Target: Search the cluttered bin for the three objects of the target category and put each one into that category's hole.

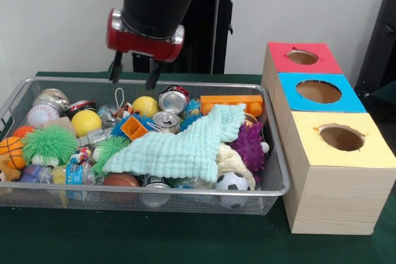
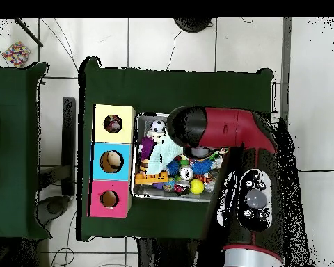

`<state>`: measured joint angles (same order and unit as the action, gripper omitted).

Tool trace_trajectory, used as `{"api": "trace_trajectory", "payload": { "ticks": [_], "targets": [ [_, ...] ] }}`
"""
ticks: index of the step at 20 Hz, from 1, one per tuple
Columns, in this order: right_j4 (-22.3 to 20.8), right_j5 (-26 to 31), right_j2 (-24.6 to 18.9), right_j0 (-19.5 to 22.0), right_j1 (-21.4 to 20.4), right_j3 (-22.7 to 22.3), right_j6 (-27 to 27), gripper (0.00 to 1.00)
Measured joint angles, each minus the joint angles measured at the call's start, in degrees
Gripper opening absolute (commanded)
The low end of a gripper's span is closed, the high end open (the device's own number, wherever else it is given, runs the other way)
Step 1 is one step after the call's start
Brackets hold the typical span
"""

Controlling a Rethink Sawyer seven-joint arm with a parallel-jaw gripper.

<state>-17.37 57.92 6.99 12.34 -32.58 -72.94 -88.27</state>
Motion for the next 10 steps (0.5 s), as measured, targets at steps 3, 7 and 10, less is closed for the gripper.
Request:
{"api": "trace_trajectory", "payload": {
  "ticks": [3,7,10],
  "targets": [
    [-1.8,0.0,0.1,0.7,1.7,2.3,0.0,1.00],
    [-4.5,0.0,0.5,1.8,4.6,6.1,0.0,1.00],
    [-6.2,0.0,0.9,2.2,6.1,8.1,0.0,1.00]
  ]
}}
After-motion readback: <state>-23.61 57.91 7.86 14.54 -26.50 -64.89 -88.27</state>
